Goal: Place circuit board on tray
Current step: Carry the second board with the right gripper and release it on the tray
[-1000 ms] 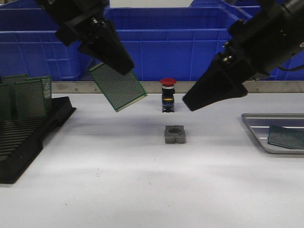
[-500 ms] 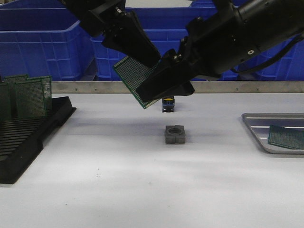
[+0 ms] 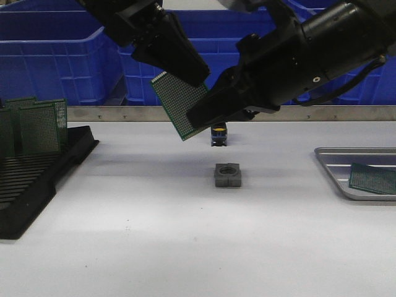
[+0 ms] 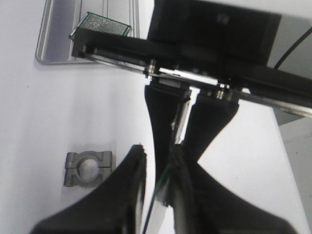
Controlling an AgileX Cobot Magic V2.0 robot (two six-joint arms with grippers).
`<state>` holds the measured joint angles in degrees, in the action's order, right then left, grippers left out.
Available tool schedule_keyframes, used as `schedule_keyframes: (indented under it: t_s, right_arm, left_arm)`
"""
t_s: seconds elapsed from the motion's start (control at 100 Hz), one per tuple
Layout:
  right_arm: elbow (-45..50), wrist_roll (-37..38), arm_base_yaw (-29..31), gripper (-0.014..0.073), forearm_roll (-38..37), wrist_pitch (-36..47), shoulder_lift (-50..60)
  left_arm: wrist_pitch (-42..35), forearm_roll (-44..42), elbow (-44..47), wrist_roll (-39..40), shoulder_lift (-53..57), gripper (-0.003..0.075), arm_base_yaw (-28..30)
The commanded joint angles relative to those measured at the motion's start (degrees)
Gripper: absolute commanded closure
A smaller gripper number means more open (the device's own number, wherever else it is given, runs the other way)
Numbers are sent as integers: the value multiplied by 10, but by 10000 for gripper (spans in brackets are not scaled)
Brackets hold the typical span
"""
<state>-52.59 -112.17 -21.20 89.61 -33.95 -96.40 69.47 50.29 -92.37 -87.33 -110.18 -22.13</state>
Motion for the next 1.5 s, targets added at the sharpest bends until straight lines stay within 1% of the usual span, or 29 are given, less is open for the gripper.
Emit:
schedule_keyframes:
  t_s: [0.0, 0.03, 0.08, 0.1, 0.16, 0.29, 0.36, 0.49, 0.59, 0.72, 0.86, 0.99, 1.06, 1.11, 1.16, 1.2, 1.21, 1.23, 1.24, 1.25, 1.28, 1.35, 1.4, 1.49]
  right_arm:
    - [-16, 8, 2, 708, 37, -8, 22]
    - [-16, 12, 2, 708, 37, -7, 22]
    - [-16, 23, 2, 708, 37, -3, 22]
    - [-16, 29, 2, 708, 37, 1, 22]
    - [-12, 51, 2, 708, 37, 13, 22]
    - [11, 125, 19, 708, 27, 36, 22]
    - [27, 150, 41, 708, 21, 42, 22]
    - [45, 197, 108, 708, 18, 38, 22]
    - [51, 229, 166, 708, 1, 33, 22]
    - [52, 231, 238, 708, -13, 34, 21]
    - [59, 231, 296, 708, -15, 33, 21]
    - [71, 230, 327, 708, -19, 46, 21]
    - [71, 228, 335, 691, -19, 58, 21]
    - [70, 228, 335, 647, -19, 66, 21]
    - [70, 228, 335, 561, -19, 69, 21]
    - [70, 228, 335, 453, -19, 69, 21]
    - [70, 228, 335, 412, -19, 69, 21]
    - [70, 228, 335, 369, -19, 69, 21]
    - [70, 228, 335, 326, -19, 69, 21]
    - [70, 228, 335, 305, -19, 69, 21]
    - [70, 228, 335, 201, -19, 69, 21]
    - [70, 228, 335, 48, -19, 74, 22]
    - [70, 228, 335, 1, -20, 79, 23]
    - [70, 228, 335, 9, -35, 94, 31]
  left_arm:
    - [31, 65, -17, 12, 37, 401, -6]
    - [30, 65, -17, 12, 37, 325, -6]
    - [27, 65, -17, 12, 37, 237, -5]
    - [27, 65, -17, 12, 37, 209, -3]
    - [27, 64, -18, 12, 37, 170, 2]
    - [35, 64, -44, 16, 37, 174, 28]
    - [38, 64, -62, 41, 37, 174, 48]
    - [38, 65, -69, 59, 37, 174, 78]
    - [38, 62, -69, 59, 37, 174, 85]
    - [38, 62, -69, 59, 37, 175, 87]
    - [38, 65, -69, 59, 37, 175, 87]
    - [38, 65, -69, 59, 37, 175, 87]
    - [38, 65, -69, 59, 37, 175, 87]
    - [38, 65, -69, 59, 37, 175, 87]
    - [38, 65, -69, 59, 37, 175, 87]
    - [38, 65, -69, 59, 37, 175, 87]
    - [38, 65, -69, 59, 37, 175, 87]
    - [38, 65, -69, 59, 37, 175, 87]
    - [38, 65, -69, 59, 37, 175, 87]
    - [38, 65, -69, 59, 37, 175, 87]
    - [38, 65, -69, 59, 37, 175, 87]
    - [38, 65, -70, 59, 37, 175, 87]
    - [38, 65, -72, 59, 38, 175, 87]
    - [38, 63, -81, 59, 40, 190, 90]
